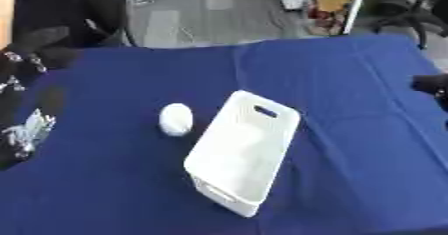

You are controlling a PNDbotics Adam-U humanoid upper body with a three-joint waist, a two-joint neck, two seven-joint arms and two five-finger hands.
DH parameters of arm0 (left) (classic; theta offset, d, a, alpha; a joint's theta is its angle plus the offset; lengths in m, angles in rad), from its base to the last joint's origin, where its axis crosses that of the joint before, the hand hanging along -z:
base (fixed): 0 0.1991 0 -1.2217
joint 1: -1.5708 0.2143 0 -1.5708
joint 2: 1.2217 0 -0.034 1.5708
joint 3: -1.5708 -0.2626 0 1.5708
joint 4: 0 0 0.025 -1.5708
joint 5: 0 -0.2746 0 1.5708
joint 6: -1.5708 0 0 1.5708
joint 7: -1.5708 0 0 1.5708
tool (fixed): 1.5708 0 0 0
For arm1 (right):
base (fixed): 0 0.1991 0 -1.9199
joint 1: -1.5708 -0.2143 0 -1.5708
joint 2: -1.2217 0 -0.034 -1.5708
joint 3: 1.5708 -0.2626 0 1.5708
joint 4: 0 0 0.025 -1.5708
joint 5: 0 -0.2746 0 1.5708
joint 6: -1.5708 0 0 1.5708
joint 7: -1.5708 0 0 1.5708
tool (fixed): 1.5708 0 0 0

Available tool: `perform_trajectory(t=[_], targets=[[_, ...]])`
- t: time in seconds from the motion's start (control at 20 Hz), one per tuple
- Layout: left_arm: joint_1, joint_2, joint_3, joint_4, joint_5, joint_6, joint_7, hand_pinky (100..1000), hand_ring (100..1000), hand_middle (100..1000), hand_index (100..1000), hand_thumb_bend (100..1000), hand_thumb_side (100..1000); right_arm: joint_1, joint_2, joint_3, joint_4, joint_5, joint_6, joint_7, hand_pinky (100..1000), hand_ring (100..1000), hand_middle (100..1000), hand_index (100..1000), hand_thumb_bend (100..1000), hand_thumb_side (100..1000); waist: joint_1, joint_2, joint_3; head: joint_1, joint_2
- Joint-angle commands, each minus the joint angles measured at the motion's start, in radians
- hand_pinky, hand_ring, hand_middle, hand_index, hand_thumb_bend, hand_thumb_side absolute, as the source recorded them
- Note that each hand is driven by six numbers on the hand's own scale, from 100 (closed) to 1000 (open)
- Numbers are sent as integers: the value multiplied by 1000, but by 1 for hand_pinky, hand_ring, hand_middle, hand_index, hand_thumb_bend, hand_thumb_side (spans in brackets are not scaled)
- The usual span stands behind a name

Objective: Pick up objects on the table and place them in the box.

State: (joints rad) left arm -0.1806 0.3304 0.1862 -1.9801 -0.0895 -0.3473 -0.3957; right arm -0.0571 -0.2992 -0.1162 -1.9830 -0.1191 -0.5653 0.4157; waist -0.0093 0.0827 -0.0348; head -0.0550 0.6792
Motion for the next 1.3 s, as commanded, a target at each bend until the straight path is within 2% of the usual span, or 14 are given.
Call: perform_trajectory(t=[0.05,0.4,0.65,0.75,0.95,1.1,1.2,1.3], targets=[[-8,21,6,-20,-4,-1,-7,823,828,943,981,1000,589,1,-12,-6,-17,5,0,-1,842,832,771,863,100,676,-1,-11,1,-12,-20],[-7,20,5,-20,-8,2,-1,816,827,941,978,1000,624,1,-11,-6,-17,6,-1,-1,842,832,771,863,100,677,-1,-12,2,-12,-22],[-8,29,6,-20,-23,0,-7,793,830,944,977,1000,605,0,-12,-5,-17,6,-1,0,842,831,771,863,100,677,-1,-12,2,-12,-21],[-3,54,9,-20,-61,-11,-26,776,835,946,984,1000,604,1,-12,-5,-17,7,-1,1,842,832,770,863,100,677,0,-13,1,-12,-21],[18,143,0,-20,-174,-35,-57,756,842,941,992,1000,673,2,-16,-4,-17,7,1,2,843,833,770,862,100,676,3,-13,-1,-10,-18],[21,188,-15,-20,-256,-14,-83,748,842,939,993,1000,666,3,-16,-2,-17,9,4,5,844,833,769,862,100,676,5,-14,-2,-9,-18],[13,199,-29,-15,-290,21,-98,724,833,937,992,1000,619,3,-17,0,-17,7,6,6,844,833,770,863,100,676,4,-16,-2,-8,-17],[-3,200,-42,10,-306,51,-106,710,828,935,994,984,613,4,-16,0,-17,6,7,8,844,833,769,863,100,677,3,-17,-2,-9,-20]])
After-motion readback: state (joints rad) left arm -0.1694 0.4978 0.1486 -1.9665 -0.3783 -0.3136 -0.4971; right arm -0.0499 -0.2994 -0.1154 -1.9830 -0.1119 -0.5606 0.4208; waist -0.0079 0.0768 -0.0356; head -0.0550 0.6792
